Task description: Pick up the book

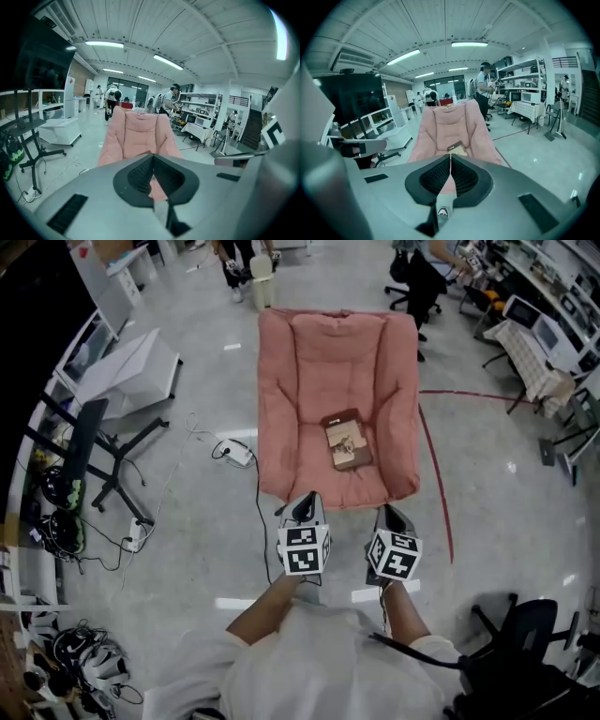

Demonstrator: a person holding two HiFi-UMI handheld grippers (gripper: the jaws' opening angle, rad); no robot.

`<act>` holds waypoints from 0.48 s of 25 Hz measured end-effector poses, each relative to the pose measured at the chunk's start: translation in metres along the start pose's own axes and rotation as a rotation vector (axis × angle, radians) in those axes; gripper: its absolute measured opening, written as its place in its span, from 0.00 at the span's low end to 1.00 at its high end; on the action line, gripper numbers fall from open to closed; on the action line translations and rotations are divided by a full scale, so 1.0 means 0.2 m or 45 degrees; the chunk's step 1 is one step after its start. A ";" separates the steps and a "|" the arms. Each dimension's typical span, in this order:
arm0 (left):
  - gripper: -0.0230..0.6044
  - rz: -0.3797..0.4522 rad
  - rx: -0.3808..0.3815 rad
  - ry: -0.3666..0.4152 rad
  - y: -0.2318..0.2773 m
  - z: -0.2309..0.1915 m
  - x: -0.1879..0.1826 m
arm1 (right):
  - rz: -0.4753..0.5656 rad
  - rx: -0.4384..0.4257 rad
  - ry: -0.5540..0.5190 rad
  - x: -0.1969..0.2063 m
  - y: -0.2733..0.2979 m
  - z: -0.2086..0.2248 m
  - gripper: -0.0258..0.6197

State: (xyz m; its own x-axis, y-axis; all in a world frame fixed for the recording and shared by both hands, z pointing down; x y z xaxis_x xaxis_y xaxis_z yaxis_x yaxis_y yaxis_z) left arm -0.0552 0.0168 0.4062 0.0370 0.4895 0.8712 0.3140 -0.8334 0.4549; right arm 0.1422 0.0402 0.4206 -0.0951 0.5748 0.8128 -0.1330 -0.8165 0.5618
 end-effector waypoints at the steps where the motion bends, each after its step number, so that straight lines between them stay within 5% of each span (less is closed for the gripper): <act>1: 0.04 -0.001 0.006 0.001 0.05 -0.02 -0.04 | -0.003 0.003 -0.003 -0.04 0.05 -0.01 0.09; 12: 0.04 -0.069 0.047 -0.039 0.56 -0.25 -0.30 | -0.067 0.040 -0.059 -0.38 0.52 -0.06 0.09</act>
State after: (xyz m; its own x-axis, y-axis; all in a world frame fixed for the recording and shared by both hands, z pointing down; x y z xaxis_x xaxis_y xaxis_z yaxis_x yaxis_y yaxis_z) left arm -0.0694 -0.1184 0.4148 0.0482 0.5415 0.8393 0.3511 -0.7959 0.4933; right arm 0.1232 -0.0885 0.4155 -0.0432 0.6147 0.7876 -0.1058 -0.7867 0.6082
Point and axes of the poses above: the fingertips, and each gripper's own axes: y forward along the fingers, z to its right, x out of its underside, the point moved 6 cm from there along -y, backward along the fingers
